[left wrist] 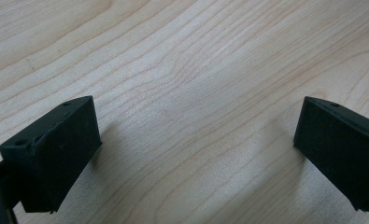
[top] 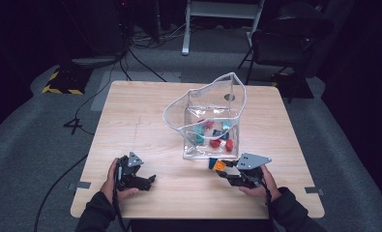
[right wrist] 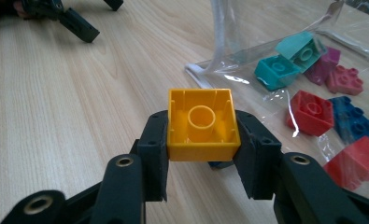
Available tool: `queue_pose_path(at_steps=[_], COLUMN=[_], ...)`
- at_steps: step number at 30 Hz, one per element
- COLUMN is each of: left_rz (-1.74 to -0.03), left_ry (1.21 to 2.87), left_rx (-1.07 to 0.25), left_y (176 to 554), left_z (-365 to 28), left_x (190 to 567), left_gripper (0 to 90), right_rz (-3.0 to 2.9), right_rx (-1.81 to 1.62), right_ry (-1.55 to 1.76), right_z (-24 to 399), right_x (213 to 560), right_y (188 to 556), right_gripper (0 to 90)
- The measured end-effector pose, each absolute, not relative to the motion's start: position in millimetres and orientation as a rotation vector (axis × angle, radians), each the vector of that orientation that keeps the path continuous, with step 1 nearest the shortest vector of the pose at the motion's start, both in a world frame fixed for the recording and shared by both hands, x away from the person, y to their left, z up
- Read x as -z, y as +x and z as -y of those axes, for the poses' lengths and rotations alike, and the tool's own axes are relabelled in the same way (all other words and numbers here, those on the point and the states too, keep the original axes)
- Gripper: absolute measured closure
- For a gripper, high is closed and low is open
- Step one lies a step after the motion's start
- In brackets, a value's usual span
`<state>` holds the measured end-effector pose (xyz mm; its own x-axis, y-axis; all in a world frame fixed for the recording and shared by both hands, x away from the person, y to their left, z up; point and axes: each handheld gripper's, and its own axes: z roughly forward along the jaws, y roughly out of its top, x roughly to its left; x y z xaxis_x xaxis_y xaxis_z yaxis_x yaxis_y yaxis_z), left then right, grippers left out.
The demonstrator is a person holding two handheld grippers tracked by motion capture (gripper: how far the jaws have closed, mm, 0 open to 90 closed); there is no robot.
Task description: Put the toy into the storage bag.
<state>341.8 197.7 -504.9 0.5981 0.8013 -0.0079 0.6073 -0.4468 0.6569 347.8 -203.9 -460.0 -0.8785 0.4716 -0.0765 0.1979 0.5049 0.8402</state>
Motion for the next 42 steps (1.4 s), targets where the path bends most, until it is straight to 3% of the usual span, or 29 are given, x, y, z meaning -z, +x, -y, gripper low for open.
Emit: queue_pose_path(at_steps=[18,42], left_rz=[-1.109,-1.109], left_ry=[2.204,2.205], left_rx=[-0.406,-0.405], left_y=[342,342], left_z=[-198,-198], left_x=[505,505], left_gripper=[0.6,0.6], right_rz=[-2.388,-2.263], right_rx=[-1.354,-1.438], right_ry=[0.559,0.496], right_z=[212,213], right_x=[437,378], right_y=[346,349], right_gripper=[59.3,59.3])
